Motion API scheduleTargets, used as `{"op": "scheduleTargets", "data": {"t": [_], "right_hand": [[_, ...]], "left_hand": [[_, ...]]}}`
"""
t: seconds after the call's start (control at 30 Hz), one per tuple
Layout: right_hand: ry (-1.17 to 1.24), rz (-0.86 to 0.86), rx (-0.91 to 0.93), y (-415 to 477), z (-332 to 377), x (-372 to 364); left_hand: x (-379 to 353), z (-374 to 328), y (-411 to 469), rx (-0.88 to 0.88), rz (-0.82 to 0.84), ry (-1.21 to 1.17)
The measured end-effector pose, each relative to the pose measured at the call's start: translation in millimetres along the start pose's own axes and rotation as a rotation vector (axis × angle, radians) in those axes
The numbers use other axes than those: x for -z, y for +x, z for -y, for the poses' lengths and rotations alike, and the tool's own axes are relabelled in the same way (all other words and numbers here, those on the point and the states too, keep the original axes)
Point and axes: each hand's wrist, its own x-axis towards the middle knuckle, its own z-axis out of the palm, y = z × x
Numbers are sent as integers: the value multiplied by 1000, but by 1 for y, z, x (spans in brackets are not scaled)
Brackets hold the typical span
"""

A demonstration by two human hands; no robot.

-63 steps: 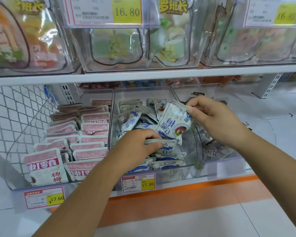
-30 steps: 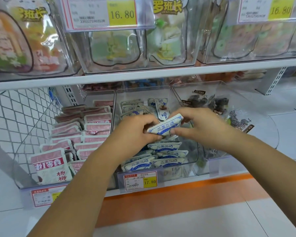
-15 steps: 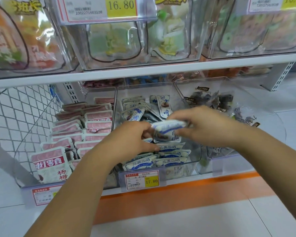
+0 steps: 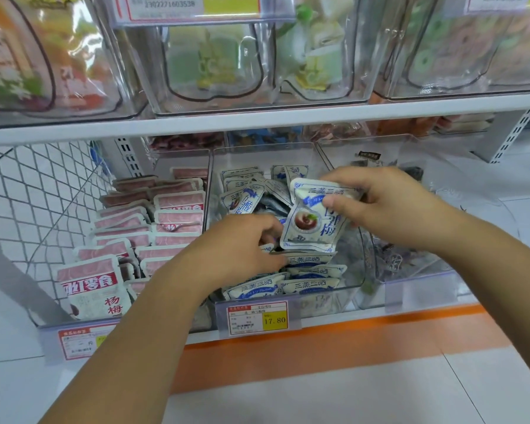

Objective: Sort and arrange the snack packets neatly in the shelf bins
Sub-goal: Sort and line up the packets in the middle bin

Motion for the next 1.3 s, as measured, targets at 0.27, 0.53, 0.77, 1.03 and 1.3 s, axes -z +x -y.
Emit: {"op": "scheduleTargets", "data": {"t": [0.27,0.53,0.77,1.03,1.3], "right_hand": [[180,-375,112,-13,0,5],[-294,29,175,-24,-5,-27],[-391,21,105,-17,-3,-36],[-691,204,-25,14,3,-39],[-611,66,-48,24,-16,-25]], "left_hand": [[-12,1,7,-6,-232,97],[-13,4,13,-20,-298,188],[-7,1,2,-42,-217,-14],[-9,-3,-4,-38,-296,-237],[-21,-4,-3,-180,-249,21]]}}
